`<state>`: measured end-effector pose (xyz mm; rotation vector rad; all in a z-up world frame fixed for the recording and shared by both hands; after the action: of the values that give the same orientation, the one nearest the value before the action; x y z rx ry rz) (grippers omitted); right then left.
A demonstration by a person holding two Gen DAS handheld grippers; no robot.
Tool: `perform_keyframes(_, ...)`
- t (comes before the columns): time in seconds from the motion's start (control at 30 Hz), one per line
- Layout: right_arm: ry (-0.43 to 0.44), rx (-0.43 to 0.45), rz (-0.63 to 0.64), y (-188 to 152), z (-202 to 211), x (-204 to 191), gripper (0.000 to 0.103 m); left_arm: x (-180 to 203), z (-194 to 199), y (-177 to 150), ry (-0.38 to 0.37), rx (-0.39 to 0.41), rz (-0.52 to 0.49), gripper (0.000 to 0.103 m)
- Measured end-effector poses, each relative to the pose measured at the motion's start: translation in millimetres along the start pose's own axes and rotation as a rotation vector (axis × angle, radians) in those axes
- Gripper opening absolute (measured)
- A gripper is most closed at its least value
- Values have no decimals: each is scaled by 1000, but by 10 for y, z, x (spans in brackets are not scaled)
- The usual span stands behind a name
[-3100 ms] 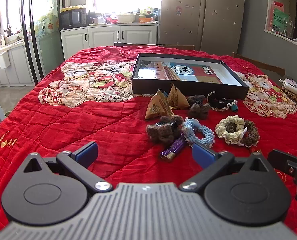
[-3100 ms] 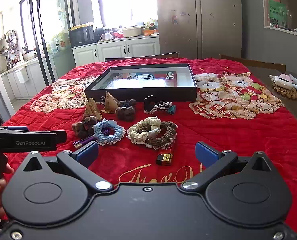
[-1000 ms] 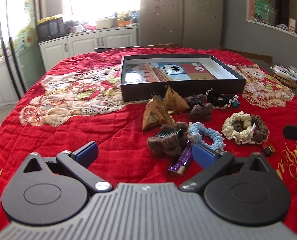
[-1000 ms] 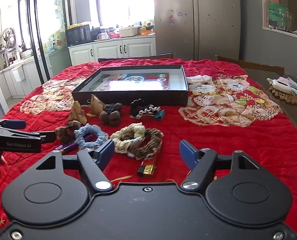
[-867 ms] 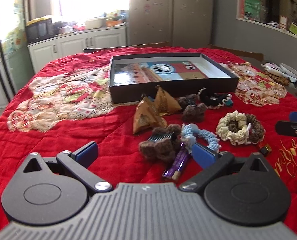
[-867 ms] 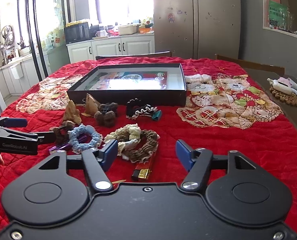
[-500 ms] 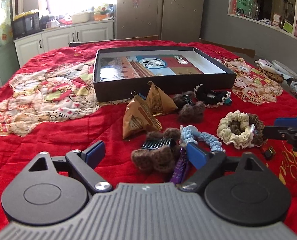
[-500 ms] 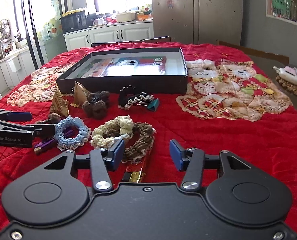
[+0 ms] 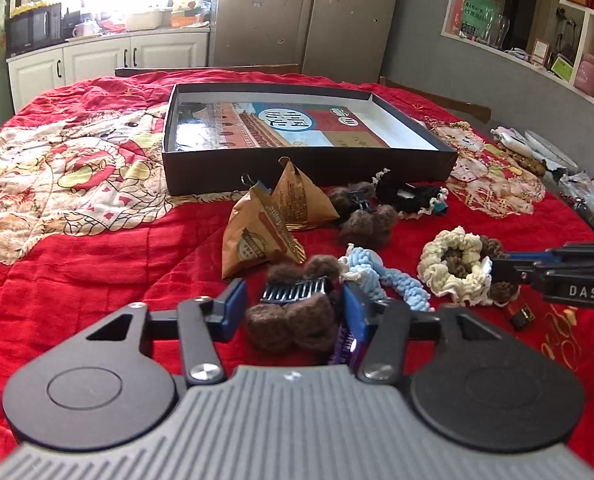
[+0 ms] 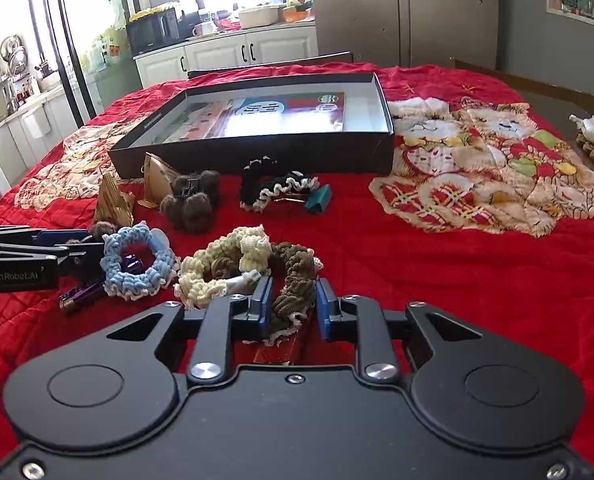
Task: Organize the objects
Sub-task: 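Grasp the brown fuzzy claw clip with left tool while right tool grasps brown braided hair tie, then carry the clip with left tool while right tool carries the hair tie over the black box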
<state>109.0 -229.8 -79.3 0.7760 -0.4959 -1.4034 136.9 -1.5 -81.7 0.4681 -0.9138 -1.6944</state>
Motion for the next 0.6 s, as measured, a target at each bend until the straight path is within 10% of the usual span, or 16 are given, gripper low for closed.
perform_keyframes(0.6, -20, 91, 108, 158, 188, -138, 11, -47, 198, 171, -13, 54, 13, 41)
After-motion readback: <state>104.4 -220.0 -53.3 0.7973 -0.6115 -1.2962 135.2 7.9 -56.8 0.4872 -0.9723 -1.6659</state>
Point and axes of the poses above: each gripper's, at about its wrist camera, not at the fingertips, and z roughly against the way its jaws point, x to its right, y to its top, the point moved 6 cm from there along -z, roughly the way its jaws point, and after that the axes turned 1 degree about -z, right-handed, at the moved point
